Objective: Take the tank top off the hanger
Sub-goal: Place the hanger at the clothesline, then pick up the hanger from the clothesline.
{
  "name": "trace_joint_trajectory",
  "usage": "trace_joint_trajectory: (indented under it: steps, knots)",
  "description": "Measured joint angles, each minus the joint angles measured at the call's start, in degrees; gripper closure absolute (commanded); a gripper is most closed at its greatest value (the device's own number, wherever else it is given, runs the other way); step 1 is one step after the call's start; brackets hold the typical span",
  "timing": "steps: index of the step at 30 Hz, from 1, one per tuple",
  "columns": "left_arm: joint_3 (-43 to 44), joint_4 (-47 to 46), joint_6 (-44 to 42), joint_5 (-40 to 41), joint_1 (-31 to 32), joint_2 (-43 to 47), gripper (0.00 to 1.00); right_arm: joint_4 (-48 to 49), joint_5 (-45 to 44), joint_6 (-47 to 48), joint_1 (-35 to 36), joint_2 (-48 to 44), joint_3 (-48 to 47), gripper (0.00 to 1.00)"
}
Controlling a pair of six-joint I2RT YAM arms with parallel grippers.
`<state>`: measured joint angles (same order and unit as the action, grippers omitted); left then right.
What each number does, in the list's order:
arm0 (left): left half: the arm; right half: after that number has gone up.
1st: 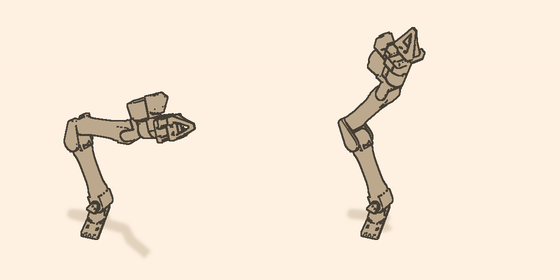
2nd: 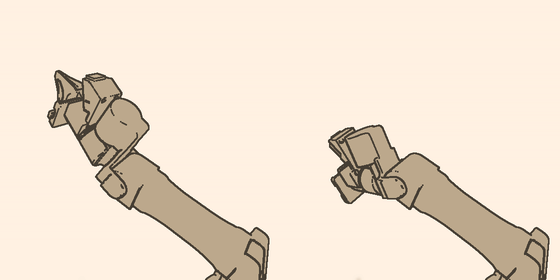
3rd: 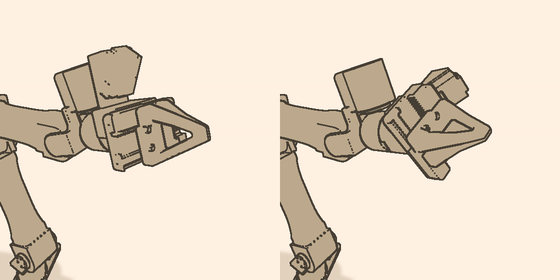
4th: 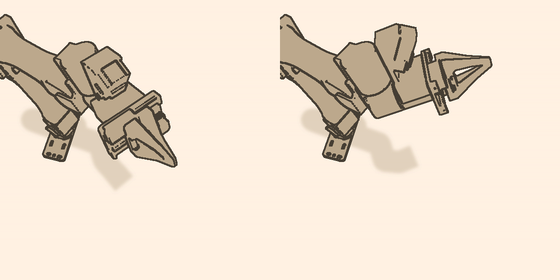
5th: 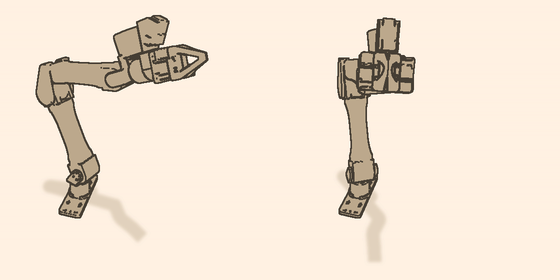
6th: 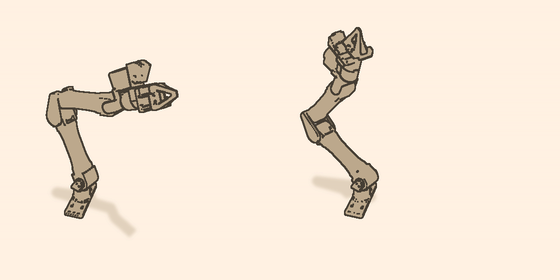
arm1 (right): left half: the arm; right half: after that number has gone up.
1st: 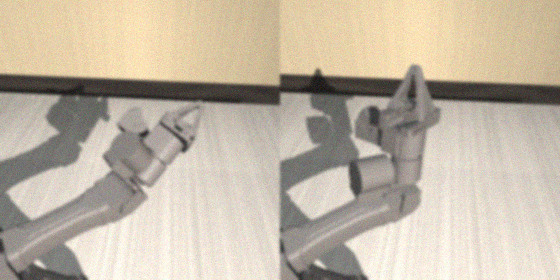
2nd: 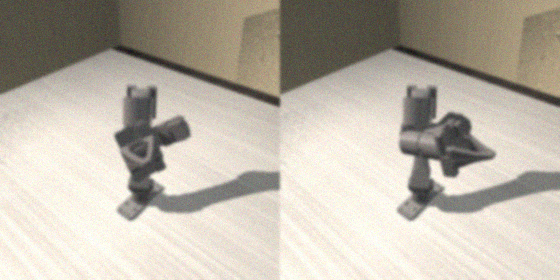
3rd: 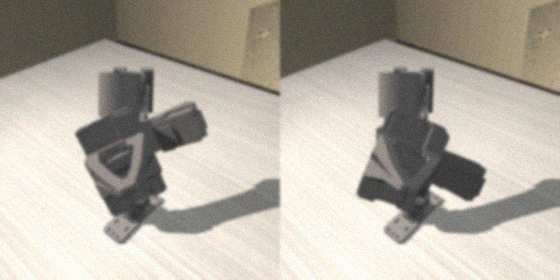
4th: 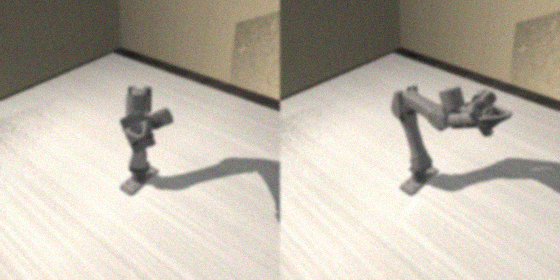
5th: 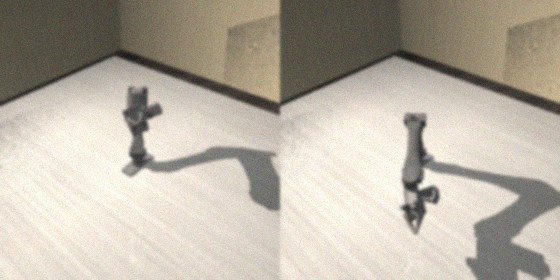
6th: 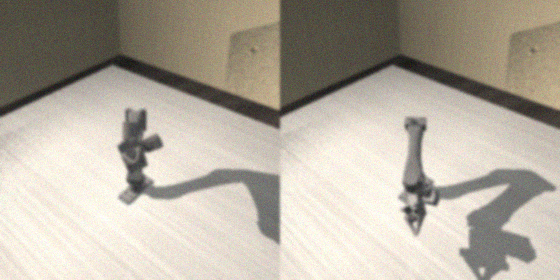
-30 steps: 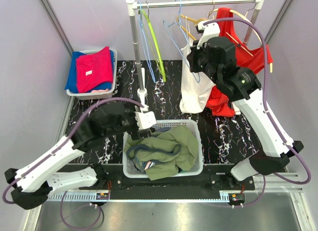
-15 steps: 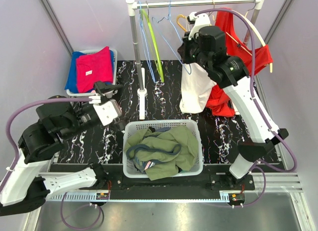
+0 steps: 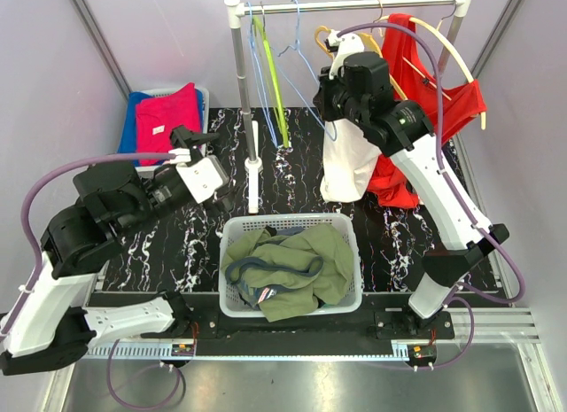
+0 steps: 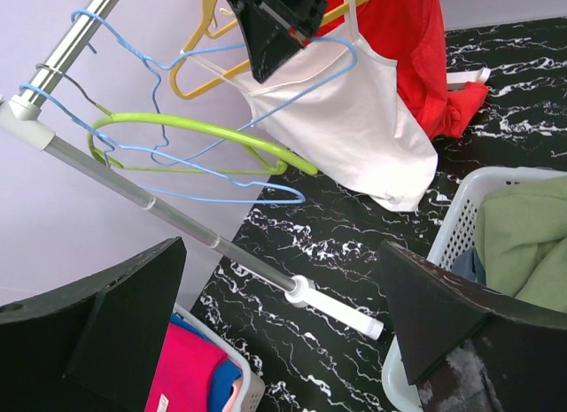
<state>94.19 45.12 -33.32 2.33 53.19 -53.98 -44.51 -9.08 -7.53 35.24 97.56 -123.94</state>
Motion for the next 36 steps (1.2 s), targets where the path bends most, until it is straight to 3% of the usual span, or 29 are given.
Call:
trace_joint_trajectory:
  steps: [4, 6, 8, 9, 11, 19, 26, 29, 36]
  knots:
    - [2.2, -0.2, 0.7, 0.3, 0.0, -2.0, 0.01, -0.1, 0.2, 0.0, 0.0, -0.2, 1.6, 0.78]
    - [2.7, -0.2, 0.9, 0.3, 0.0, -2.4, 0.01, -0.1, 0.2, 0.0, 0.0, -0.4, 2.4, 0.63]
    - [2.9, -0.2, 1.0, 0.4, 0.0, -2.4, 0.01, -0.1, 0.2, 0.0, 0.0, -0.7, 3.0, 0.55]
    - [2.9, -0.2, 1.0, 0.5, 0.0, -2.4, 0.01, -0.2, 0.2, 0.1, 0.0, -0.8, 3.2, 0.44]
    - [3.0, -0.5, 1.2, 1.2, 0.0, -2.4, 0.01, -0.3, 0.2, 0.7, 0.0, -1.1, 3.3, 0.38]
    - [10.6, -1.9, 4.9, 6.9, -0.4, -8.3, 0.01, -0.8, -2.3, 4.6, -0.9, -4.4, -0.3, 0.34]
    - [10.8, -0.8, 8.0, 8.9, -0.5, -9.7, 0.01, 0.4, -1.9, 6.9, -15.8, -11.7, -0.6, 0.28]
    - [12.7, -0.4, 8.9, 10.0, -0.5, -11.1, 0.01, 2.0, -1.8, 7.6, -21.9, -13.8, 2.0, 0.22]
    - [13.7, 0.9, 9.6, 10.1, -0.6, -12.6, 0.01, 5.4, 6.6, 11.0, -25.7, -16.8, 15.9, 0.14]
